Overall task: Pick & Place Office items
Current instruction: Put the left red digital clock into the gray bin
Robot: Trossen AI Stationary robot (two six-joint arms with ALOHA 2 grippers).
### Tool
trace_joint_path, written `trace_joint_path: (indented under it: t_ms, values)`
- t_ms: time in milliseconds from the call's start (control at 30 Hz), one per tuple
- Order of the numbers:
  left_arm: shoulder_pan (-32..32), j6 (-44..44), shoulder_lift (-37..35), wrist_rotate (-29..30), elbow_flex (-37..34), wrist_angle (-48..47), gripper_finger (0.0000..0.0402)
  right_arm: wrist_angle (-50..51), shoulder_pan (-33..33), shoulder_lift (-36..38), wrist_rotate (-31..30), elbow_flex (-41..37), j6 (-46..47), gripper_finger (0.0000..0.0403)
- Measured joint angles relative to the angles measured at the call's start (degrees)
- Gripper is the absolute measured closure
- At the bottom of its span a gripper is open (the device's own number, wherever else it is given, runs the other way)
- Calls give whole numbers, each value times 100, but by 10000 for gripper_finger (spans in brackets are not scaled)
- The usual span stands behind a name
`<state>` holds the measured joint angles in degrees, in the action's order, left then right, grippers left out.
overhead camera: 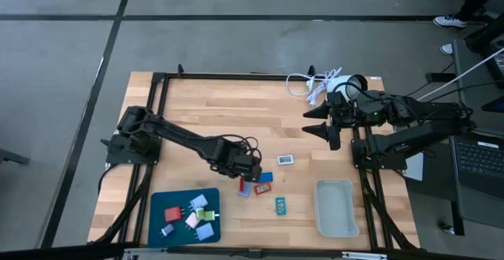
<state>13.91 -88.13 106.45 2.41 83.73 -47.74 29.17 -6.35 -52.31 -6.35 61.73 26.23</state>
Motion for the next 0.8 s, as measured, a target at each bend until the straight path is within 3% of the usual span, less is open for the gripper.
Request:
trace_joint_path:
  t_ms: [200, 433, 600, 700, 800]
  values:
    - [-74, 32, 104, -127, 27, 5, 123, 2, 0, 0, 0, 0, -14, 119]
    - [-39, 25, 694, -746, 22, 154, 123, 2, 0, 0, 0, 0, -29, 119]
    - [-8, -7, 836, -750, 65, 216, 124, 4, -2, 0, 0, 0, -29, 119]
    - [-8, 36, 839, -744, 67, 321, 142, 4, 0, 0, -2, 0, -29, 119]
    - [-8, 84, 839, -730, 71, 321, 187, 4, 2, 0, -2, 0, -36, 119]
